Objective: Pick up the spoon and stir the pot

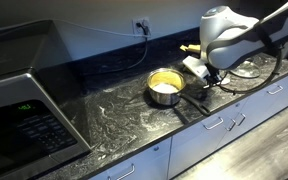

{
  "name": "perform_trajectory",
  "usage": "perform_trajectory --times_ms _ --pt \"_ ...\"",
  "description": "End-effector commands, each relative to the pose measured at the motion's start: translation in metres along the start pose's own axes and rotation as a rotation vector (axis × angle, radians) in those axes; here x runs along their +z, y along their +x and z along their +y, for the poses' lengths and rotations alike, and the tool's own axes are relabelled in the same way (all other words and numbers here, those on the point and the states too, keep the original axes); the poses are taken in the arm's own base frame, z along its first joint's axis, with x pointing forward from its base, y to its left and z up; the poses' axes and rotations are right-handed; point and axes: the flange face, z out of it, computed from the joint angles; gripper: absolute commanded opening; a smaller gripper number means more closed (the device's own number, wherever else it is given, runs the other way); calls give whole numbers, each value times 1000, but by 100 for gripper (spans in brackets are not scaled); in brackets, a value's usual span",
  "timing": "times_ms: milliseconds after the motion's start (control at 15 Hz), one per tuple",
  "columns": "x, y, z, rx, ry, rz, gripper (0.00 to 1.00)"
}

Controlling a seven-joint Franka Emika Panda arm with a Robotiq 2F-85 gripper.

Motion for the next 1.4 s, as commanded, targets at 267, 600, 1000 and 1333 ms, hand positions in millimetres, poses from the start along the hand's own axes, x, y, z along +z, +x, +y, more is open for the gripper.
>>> perform_trajectory --times_ms 267,600,1000,1333 --pt "-112 98 58 21 44 -369 3" --pt "-159 101 96 -78 93 -652 3" --pt "-185 53 113 -121 105 -1014 3" --pt "-203 4 113 -172 123 -1304 3"
